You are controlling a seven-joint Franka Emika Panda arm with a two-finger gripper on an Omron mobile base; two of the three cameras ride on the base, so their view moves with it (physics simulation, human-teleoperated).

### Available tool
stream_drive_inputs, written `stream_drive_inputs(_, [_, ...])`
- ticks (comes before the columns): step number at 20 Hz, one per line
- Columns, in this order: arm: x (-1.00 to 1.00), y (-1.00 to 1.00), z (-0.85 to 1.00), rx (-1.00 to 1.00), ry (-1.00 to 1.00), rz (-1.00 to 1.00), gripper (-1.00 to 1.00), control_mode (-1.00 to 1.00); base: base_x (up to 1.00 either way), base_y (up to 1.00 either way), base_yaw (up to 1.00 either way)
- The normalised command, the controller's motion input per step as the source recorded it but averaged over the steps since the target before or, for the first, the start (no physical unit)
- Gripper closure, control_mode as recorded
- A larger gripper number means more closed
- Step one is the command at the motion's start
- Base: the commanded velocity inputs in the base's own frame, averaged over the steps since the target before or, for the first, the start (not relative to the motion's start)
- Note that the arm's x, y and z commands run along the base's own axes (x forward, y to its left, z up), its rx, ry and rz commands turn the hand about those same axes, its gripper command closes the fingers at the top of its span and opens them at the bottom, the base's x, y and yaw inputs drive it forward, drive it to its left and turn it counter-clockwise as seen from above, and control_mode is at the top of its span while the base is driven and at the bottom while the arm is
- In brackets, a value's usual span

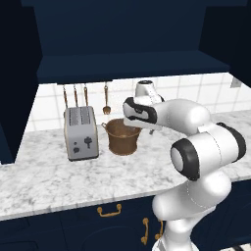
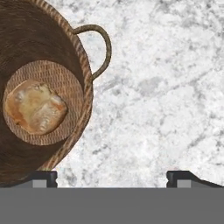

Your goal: Open the cabinet, pick up the bread from the cabinet and place it in the basket. Then move the basket to the dining counter.

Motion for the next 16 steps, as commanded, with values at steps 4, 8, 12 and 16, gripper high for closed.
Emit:
stream_drive_inputs(4, [0.0, 0.0, 0.0, 0.2, 0.01, -0.28, -1.0, -1.0, 0.0, 0.0, 0.0])
stream_drive_inputs(8, [0.22, 0.0, -0.09, 0.1, 0.0, -0.36, -1.0, -1.0, 0.0, 0.0, 0.0])
stream_drive_inputs(12, [0.13, 0.08, -0.2, 0.0, -0.06, -0.29, -1.0, -1.0, 0.0, 0.0, 0.0])
stream_drive_inputs(16, [0.17, 0.11, -0.2, 0.0, -0.03, -0.08, -1.0, -1.0, 0.0, 0.0, 0.0])
